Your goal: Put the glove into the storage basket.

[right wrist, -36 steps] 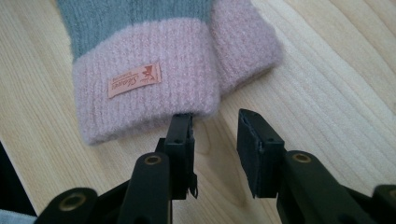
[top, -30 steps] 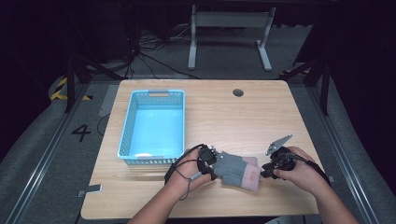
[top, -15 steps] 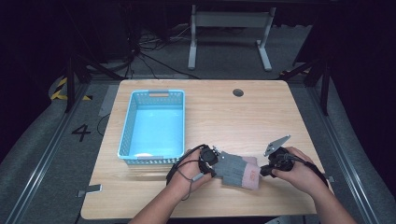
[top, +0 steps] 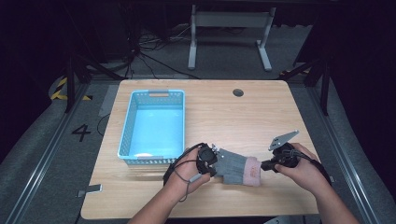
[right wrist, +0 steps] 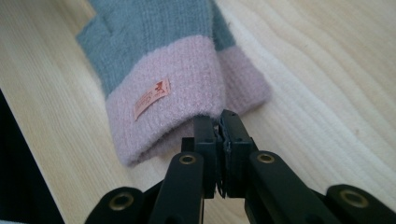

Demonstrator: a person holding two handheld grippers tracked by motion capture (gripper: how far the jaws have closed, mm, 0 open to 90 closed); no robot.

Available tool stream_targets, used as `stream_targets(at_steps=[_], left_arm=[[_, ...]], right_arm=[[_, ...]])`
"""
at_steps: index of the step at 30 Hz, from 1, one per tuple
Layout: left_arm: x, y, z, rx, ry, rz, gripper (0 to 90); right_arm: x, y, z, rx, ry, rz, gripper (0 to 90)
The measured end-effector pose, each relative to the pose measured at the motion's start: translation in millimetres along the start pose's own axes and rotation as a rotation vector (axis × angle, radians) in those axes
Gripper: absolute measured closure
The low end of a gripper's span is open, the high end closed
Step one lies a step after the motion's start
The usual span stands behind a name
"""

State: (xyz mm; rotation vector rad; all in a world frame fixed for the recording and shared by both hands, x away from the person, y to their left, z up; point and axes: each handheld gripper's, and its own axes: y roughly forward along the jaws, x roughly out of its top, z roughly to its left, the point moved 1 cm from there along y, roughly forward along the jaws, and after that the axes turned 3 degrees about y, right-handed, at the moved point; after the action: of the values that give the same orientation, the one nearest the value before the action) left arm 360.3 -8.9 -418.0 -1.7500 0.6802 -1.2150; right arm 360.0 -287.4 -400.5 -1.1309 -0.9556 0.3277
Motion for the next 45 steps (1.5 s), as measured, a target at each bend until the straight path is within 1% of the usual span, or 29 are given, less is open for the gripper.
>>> stream_targets(at_steps=[3, 4, 9, 13, 14, 17, 18, 19, 20, 22, 24, 28, 29, 30, 31, 32, 33, 34, 37, 39, 40, 42, 44, 45], left_arm=[[0.0, -1.6, -1.8, -0.001, 0.000, -0.003, 89.4], [0.3, -1.8, -3.1, -0.001, 0.004, -0.006, 89.3], [0.7, 0.3, -5.9, -0.019, 0.006, 0.004, 89.3], [0.9, 2.9, -5.8, -0.023, 0.011, 0.005, 89.3], [0.6, 4.4, -4.8, -0.022, 0.003, 0.001, 89.3], [0.1, 6.8, -2.0, -0.018, 0.002, 0.001, 89.3], [-0.8, 10.6, -0.4, -0.033, -0.006, 0.002, 89.3], [-0.8, 10.6, -0.4, -0.033, -0.006, 0.002, 89.3], [-1.2, 13.9, 0.2, -0.038, -0.003, 0.008, 89.3], [-1.2, 15.5, 0.3, -0.040, -0.004, 0.012, 89.3], [-1.6, 18.4, 1.8, -0.042, -0.005, 0.023, 89.3], [-3.2, 21.4, 4.6, -0.045, -0.012, 0.020, 88.8], [-3.8, 21.4, 5.4, -0.042, -0.014, 0.017, 87.4], [-3.8, 21.4, 5.4, -0.042, -0.014, 0.017, 85.8], [-4.5, 21.1, 6.1, -0.040, -0.020, 0.021, 83.8], [-4.9, 20.7, 6.1, -0.043, -0.027, 0.030, 82.0], [-5.2, 20.5, 6.4, -0.042, -0.029, 0.029, 80.2], [-5.4, 19.7, 6.7, -0.038, -0.032, 0.030, 77.8], [-5.8, 17.1, 6.8, -0.035, -0.036, 0.031, 74.8], [-5.7, 13.7, 6.9, -0.027, -0.035, 0.024, 73.7], [-5.7, 11.6, 6.6, -0.024, -0.037, 0.023, 72.3], [-4.6, 6.8, 7.1, -0.014, -0.030, 0.009, 68.6], [-4.1, 5.6, 6.8, -0.012, -0.034, 0.001, 65.9], [-1.7, 2.3, 6.0, -0.009, -0.037, -0.017, 64.0]], right_arm=[[2.0, -1.5, -1.7, -0.008, 0.003, -0.015, 87.7], [4.1, -1.7, -4.3, -0.010, 0.011, -0.027, 87.7], [7.3, 1.3, -9.2, -0.015, 0.025, -0.034, 87.9], [9.9, 5.9, -14.2, -0.020, 0.031, -0.031, 87.9], [10.2, 7.2, -15.7, -0.023, 0.032, -0.034, 87.9], [10.5, 9.6, -17.7, -0.022, 0.038, -0.033, 87.9], [10.2, 13.6, -19.9, -0.020, 0.051, -0.027, 87.9], [10.2, 13.6, -19.9, -0.020, 0.051, -0.027, 87.9], [9.4, 17.7, -21.7, -0.020, 0.051, -0.017, 87.9], [8.9, 19.3, -22.1, -0.023, 0.050, -0.013, 87.9], [7.4, 24.9, -24.6, -0.025, 0.052, -0.005, 87.8], [6.1, 27.7, -25.9, -0.025, 0.054, 0.000, 87.1], [6.0, 27.2, -25.8, -0.032, 0.052, -0.003, 84.9], [6.0, 27.2, -25.8, -0.032, 0.052, -0.003, 84.9], [5.8, 25.5, -25.4, -0.056, 0.045, -0.009, 81.1], [5.7, 24.9, -25.6, -0.063, 0.041, -0.014, 79.6], [5.4, 23.9, -26.0, -0.068, 0.040, -0.019, 78.1], [5.0, 22.9, -26.1, -0.073, 0.041, -0.020, 77.3], [3.9, 19.7, -26.4, -0.084, 0.041, -0.021, 77.0], [2.5, 15.8, -26.7, -0.096, 0.044, -0.023, 76.9], [1.9, 13.6, -27.2, -0.100, 0.042, -0.027, 76.6], [0.9, 6.7, -27.6, -0.107, 0.049, -0.040, 75.9], [0.9, 5.1, -27.5, -0.113, 0.049, -0.044, 75.5], [0.7, 0.5, -27.5, -0.117, 0.054, -0.056, 74.4]])
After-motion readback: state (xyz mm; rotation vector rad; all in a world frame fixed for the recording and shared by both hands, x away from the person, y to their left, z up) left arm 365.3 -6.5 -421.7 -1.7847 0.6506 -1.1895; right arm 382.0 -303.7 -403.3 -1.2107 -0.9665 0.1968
